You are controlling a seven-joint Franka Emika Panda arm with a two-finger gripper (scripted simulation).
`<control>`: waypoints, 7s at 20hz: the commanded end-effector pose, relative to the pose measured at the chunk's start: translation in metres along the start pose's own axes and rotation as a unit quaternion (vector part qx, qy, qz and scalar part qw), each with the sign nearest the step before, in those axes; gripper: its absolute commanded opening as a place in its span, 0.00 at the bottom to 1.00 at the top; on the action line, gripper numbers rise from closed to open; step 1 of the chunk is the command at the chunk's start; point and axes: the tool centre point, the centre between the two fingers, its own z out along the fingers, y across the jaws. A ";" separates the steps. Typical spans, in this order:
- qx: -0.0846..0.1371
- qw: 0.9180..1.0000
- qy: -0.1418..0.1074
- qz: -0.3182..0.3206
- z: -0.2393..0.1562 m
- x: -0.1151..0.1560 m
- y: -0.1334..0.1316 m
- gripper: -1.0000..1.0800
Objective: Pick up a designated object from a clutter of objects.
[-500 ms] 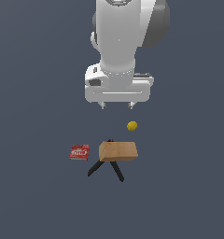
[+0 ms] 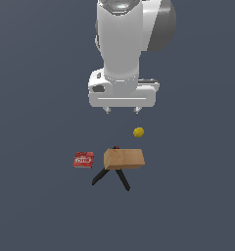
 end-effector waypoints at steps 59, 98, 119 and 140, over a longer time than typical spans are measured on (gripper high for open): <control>-0.050 0.833 -0.006 -0.550 0.155 0.078 0.149 0.96; -0.050 0.704 0.018 -0.708 0.248 0.094 0.190 0.96; -0.051 0.704 0.019 -0.709 0.250 0.093 0.190 0.00; -0.051 0.703 0.015 -0.709 0.132 0.023 0.186 0.00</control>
